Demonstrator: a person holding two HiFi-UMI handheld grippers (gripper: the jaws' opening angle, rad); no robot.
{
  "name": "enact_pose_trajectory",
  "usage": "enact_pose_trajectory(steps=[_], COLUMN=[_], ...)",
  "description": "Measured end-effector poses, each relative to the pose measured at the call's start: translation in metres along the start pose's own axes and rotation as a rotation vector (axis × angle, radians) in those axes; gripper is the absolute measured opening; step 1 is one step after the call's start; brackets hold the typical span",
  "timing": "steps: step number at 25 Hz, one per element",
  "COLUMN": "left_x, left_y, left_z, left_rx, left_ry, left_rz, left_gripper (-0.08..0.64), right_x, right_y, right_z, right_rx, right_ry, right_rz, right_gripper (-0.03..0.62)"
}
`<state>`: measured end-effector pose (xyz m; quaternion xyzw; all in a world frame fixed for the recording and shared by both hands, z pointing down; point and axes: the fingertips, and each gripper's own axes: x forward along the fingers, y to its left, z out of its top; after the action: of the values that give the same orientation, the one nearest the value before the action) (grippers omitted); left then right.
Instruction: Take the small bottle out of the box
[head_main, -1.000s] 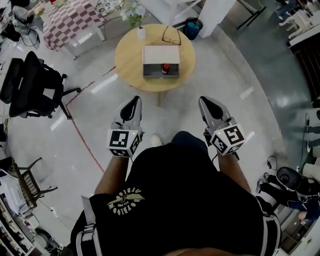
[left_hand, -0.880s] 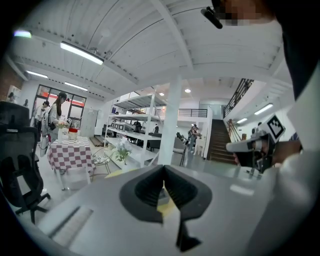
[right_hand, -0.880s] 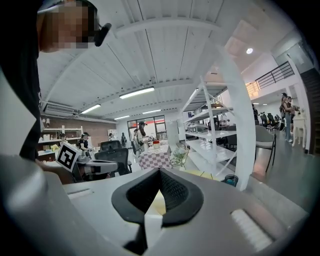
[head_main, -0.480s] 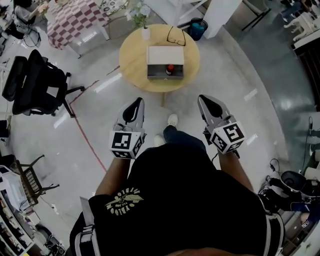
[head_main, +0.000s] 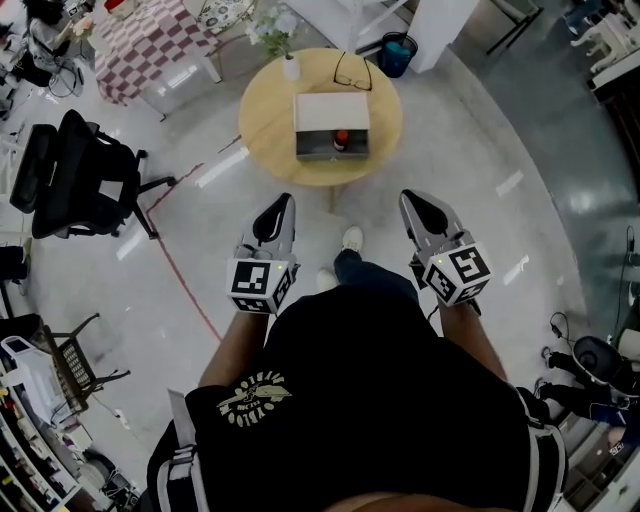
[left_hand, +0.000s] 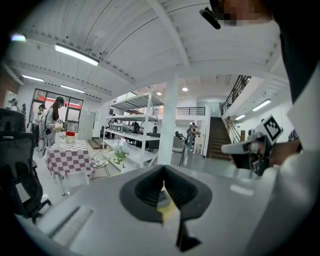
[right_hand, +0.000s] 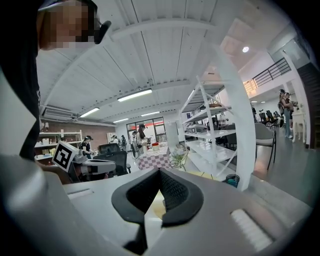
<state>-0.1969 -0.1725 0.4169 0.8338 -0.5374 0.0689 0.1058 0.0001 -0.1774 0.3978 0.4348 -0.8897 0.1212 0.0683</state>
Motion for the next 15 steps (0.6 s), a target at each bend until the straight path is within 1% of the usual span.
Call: enact_pose_trajectory(steps=[3,6,8,11,15], left_x=[-0.001,-0.004,-0.002,0.004,0.011], left_y=[0.004,0.011,0.016,0.019,0.021], left_z=[-0.008,-0.006,-0.012,-0.025,-0.03], left_rx=[0.003,-0.017,-0.004,0.015,0.001], left_ry=[0.011,0.017,0.028,0.049,0.062], left_rz=[0.012,0.034,0.041,0.046,0.041], left_gripper=[0.0,0.0,0.0,0.0,0.0], right_x=[0.001,0.005,0.009,0.019,0.03], right_y=[-0.006,-0.007,-0.007,-0.008,-0.008], right_z=[-0.006,-0.005,-0.006,-0.012,-0.015], right_rx=[0.012,0.023,0.024,0.026,0.03], right_ry=[-0.003,-0.007,-0.004,0.005,0.015], right_rz=[-0.011,-0.012,-0.006,0.009,0.021], right_gripper=[0.008,0.008,0.008,0.008,0.008])
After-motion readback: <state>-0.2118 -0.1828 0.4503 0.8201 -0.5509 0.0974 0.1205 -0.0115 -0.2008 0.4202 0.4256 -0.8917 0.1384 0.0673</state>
